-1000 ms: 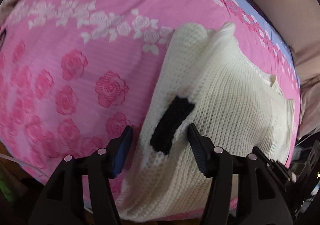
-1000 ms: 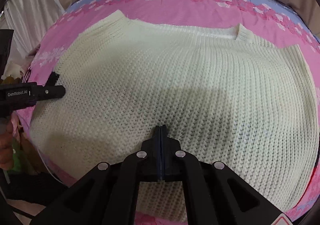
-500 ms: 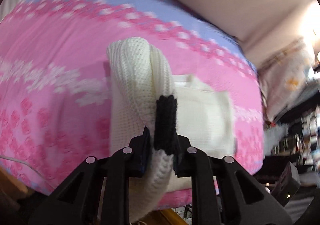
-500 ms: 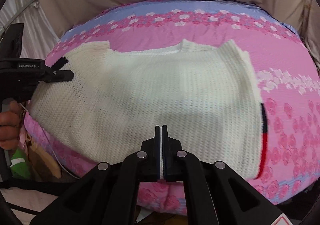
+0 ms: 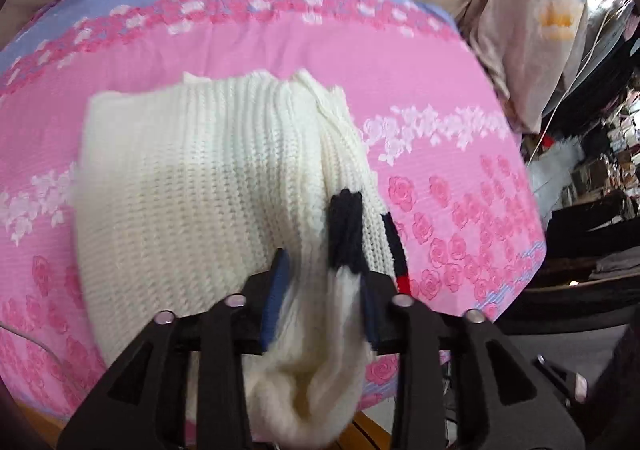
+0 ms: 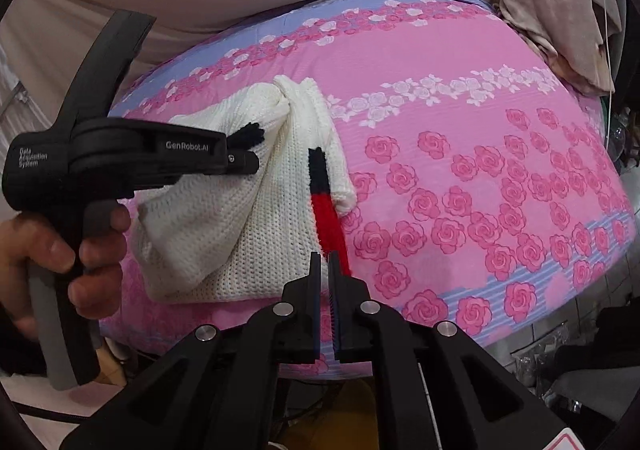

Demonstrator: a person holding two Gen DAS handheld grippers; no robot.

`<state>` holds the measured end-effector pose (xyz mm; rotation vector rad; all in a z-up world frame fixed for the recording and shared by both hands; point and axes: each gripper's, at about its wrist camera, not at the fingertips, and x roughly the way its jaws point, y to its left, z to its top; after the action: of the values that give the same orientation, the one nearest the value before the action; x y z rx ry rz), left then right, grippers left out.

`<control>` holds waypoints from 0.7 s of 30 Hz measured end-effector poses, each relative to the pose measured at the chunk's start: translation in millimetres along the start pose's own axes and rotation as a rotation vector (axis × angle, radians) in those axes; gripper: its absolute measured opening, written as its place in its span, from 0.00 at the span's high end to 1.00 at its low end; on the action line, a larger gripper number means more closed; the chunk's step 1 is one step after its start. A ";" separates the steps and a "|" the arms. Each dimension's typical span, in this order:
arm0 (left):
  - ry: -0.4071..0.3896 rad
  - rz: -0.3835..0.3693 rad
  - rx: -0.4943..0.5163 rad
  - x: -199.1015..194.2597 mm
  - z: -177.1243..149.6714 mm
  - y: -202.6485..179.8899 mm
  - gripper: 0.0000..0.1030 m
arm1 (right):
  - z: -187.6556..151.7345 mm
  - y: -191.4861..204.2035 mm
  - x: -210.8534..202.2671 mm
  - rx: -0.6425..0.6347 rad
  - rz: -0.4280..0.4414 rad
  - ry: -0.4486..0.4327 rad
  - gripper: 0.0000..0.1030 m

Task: Fold small clothes
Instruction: 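Lift the sweater edge with both grippers and fold it over the bundle, then open both grippers and release the folded bundle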

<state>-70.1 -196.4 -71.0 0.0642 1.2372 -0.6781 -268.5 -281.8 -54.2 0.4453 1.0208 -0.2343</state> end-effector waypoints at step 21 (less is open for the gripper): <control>0.081 0.272 0.092 -31.8 -93.8 76.6 0.40 | 41.7 64.7 48.9 -0.174 0.293 0.183 0.35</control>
<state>-115.6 -83.3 -99.7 0.3334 1.2460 -0.4991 -186.4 -242.9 -61.8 0.4574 1.1293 0.1589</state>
